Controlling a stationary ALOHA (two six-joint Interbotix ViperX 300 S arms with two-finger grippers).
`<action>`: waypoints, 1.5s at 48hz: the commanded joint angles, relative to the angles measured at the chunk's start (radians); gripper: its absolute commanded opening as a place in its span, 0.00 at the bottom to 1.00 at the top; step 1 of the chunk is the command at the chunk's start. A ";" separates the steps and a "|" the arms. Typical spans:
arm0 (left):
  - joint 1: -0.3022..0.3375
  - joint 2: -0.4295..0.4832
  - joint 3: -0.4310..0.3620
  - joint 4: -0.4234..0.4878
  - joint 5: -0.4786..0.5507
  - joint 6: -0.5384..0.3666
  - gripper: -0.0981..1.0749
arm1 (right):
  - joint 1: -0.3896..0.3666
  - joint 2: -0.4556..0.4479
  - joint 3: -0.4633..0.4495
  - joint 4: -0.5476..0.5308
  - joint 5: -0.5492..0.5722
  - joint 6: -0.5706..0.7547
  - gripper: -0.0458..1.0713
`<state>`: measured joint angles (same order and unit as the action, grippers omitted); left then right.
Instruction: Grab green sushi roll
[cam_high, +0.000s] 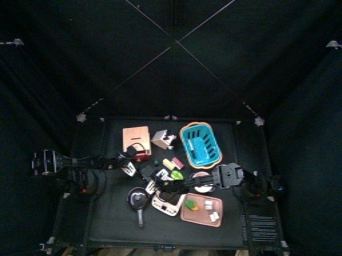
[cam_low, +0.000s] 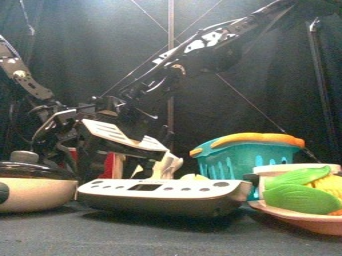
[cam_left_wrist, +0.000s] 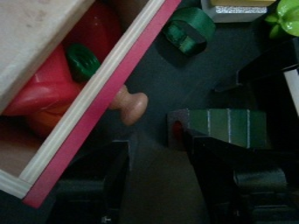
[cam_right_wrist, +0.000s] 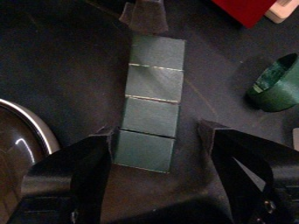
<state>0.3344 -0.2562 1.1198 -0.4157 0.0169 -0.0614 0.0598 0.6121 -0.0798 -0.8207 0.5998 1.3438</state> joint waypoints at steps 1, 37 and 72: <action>0.003 -0.014 -0.017 0.003 -0.009 0.003 0.80 | 0.000 -0.074 -0.011 -0.012 0.000 0.003 0.95; 0.034 -0.207 0.066 0.043 -0.138 0.003 0.80 | -0.026 -0.061 -0.023 -0.031 -0.051 0.000 0.94; -0.061 -0.383 0.086 0.048 -0.130 0.009 0.80 | -0.025 -0.058 -0.021 -0.011 -0.014 -0.002 0.73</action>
<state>0.2823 -0.5921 1.2103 -0.3728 -0.1197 -0.0552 0.0383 0.5983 -0.0813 -0.8345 0.5752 1.3453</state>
